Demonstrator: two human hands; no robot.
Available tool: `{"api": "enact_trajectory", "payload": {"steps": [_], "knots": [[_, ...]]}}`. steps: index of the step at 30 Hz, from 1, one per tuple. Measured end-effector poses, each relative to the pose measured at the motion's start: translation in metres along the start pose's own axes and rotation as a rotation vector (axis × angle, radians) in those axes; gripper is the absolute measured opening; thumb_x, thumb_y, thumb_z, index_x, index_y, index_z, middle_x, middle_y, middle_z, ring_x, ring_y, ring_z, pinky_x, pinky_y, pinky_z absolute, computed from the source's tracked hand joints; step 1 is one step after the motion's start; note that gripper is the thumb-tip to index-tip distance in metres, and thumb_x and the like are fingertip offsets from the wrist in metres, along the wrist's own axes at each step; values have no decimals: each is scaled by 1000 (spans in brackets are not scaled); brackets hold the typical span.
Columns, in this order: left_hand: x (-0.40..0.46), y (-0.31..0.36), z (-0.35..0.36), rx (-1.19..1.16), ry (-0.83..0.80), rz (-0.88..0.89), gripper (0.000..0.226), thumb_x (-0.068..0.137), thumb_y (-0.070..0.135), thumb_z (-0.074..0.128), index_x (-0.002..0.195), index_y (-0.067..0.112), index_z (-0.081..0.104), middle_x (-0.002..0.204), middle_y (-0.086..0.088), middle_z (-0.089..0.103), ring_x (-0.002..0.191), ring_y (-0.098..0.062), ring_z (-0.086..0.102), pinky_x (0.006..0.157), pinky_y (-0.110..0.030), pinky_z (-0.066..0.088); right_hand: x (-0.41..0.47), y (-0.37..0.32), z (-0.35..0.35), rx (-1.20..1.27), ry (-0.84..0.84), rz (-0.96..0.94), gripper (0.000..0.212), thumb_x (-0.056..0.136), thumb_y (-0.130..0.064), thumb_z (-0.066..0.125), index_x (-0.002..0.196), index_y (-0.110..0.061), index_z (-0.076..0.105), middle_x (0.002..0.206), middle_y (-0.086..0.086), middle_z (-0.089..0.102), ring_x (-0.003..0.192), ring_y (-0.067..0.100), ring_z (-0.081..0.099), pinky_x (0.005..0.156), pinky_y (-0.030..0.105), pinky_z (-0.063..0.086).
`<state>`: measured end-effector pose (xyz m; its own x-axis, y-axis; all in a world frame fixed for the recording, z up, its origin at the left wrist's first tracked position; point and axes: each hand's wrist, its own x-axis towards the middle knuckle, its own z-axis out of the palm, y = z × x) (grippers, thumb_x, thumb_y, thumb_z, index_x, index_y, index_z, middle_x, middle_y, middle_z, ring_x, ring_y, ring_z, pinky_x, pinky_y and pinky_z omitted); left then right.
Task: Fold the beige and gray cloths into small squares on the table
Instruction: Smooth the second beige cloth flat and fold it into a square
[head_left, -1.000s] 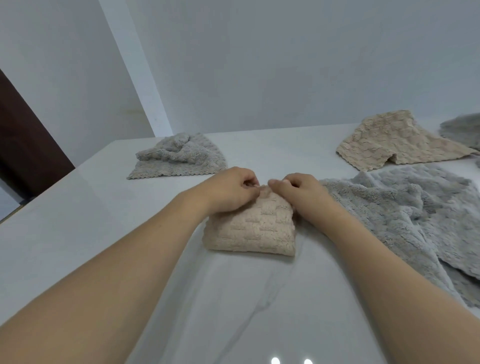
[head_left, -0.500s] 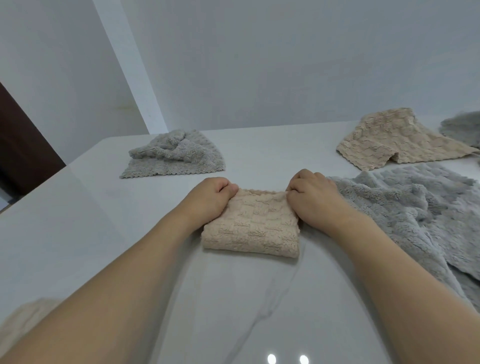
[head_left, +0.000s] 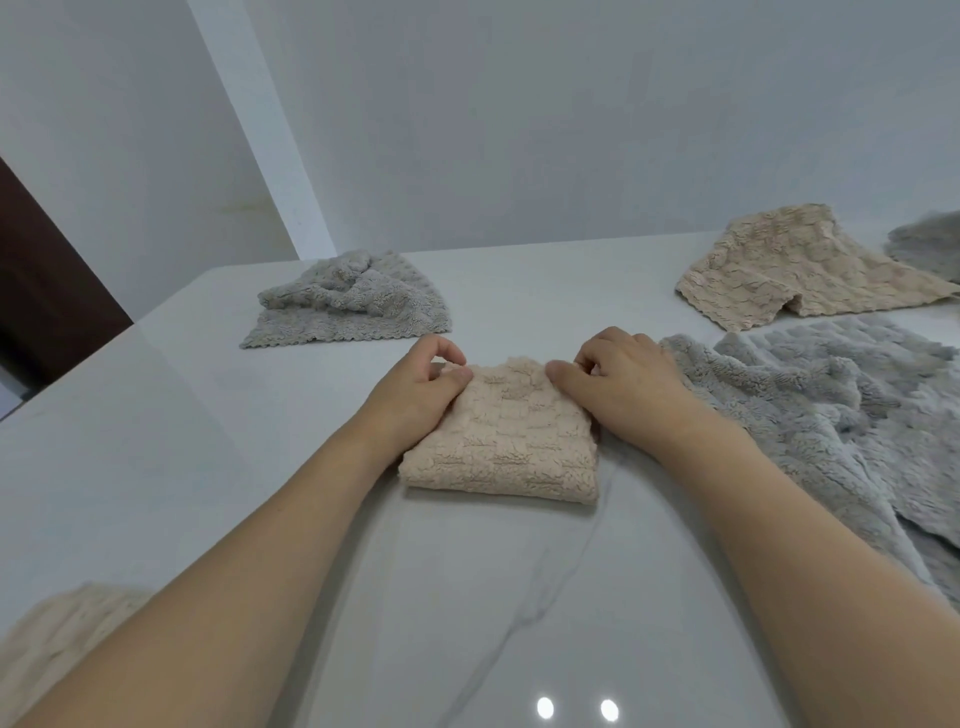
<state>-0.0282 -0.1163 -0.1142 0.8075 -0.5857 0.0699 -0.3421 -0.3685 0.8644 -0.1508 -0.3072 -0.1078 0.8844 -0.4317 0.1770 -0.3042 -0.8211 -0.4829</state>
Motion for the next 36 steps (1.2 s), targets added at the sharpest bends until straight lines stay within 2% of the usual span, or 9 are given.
{"api": "enact_trajectory", "payload": {"steps": [4,11,16,18,20,27,29,33,36], "knots": [[1,1,0,-3,28,62,7,95,17,59,88,18,59,57,14,53,45,-1,39,51,-22,32,1,4,0,95,33,-35,22,88,-37,55,73,-21,59,99,-5,55,99,23,49,92,39,39],[4,-1,3,24,59,34,12,94,19,59,83,21,58,55,12,55,44,-5,42,53,-27,33,0,5,-3,84,24,-17,32,88,-36,55,70,-10,59,95,0,56,94,25,53,87,40,43],[1,0,0,-184,103,86,9,92,9,63,89,18,62,80,-3,62,70,-13,51,66,-28,42,0,1,-8,129,-22,-1,49,88,-48,52,66,-5,59,72,7,61,77,26,57,74,38,48],[-1,2,-1,-271,110,59,7,91,9,65,91,16,64,81,-4,63,66,-12,51,58,-23,43,1,1,-9,119,5,-3,41,87,-42,56,65,-7,56,73,2,58,77,25,55,72,36,46],[-1,3,0,-298,89,11,6,90,9,66,92,14,65,79,-2,64,59,-9,51,49,-19,41,2,1,-12,80,16,18,34,88,-39,57,73,-9,60,83,3,60,84,26,56,77,36,47],[5,4,7,-122,77,-15,4,88,14,70,89,12,66,77,-1,64,59,-8,51,54,-17,42,6,1,-13,-22,-79,69,5,86,-25,56,90,-22,57,95,-4,60,96,20,56,81,34,45],[6,6,8,-82,93,-29,8,86,17,72,89,12,67,77,-3,65,63,-11,53,58,-21,43,5,-5,-12,-10,-79,42,21,83,-19,51,103,-24,57,100,-5,62,100,20,55,83,34,46],[10,7,8,-24,114,-65,9,82,23,76,83,19,68,79,-4,70,66,-13,59,70,-32,49,5,-23,1,-140,27,-52,32,92,-46,47,104,-22,63,103,-1,62,101,24,56,81,34,44],[8,10,7,-76,101,-91,9,83,18,75,84,16,67,78,-5,68,63,-13,58,64,-27,48,4,-26,11,-226,41,-87,43,94,-55,41,102,-17,60,103,4,61,100,27,55,80,37,43]]}}
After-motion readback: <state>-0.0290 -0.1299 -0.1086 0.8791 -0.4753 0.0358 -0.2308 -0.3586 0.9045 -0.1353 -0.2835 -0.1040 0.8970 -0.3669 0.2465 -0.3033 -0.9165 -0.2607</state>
